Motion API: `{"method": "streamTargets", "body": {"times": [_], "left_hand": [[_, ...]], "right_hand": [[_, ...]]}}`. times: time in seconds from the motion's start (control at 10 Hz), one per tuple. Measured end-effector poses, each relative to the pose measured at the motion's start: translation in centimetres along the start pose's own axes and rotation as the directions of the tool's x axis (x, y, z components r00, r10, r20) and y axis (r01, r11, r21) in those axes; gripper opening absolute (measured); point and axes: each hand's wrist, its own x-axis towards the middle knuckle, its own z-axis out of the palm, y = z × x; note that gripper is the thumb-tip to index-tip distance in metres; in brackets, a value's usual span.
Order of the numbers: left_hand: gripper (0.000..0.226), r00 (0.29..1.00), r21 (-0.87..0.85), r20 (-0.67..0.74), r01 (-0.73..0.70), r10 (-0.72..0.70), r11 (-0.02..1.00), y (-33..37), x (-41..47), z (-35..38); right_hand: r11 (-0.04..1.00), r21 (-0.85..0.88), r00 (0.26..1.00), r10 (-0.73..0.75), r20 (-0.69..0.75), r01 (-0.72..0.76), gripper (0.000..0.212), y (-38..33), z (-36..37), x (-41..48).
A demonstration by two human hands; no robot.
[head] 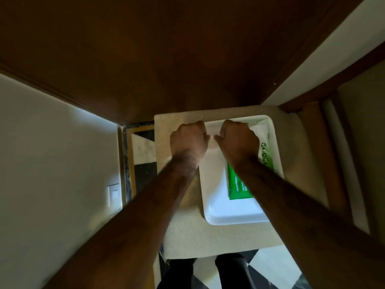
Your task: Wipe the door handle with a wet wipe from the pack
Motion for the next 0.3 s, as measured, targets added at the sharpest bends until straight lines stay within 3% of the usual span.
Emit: {"method": "streamTargets", "body": {"times": [0.1, 0.3], "left_hand": [[0.041, 0.999, -0.018, -0.033, -0.005, 0.005, 1.000, -0.5, -0.8, -1.1], [0.062, 0.983, -0.021, -0.142, -0.117, 0.113, 0.993, -3.2, -4.2, -8.1]], "right_hand": [[0.995, -0.042, 0.990, -0.094, -0.107, 0.090, 0.048, 0.1, -0.7, -0.9], [0.894, -0.216, 0.907, -0.416, -0.071, 0.393, 0.083, 0.4, -6.7, -4.0]]}}
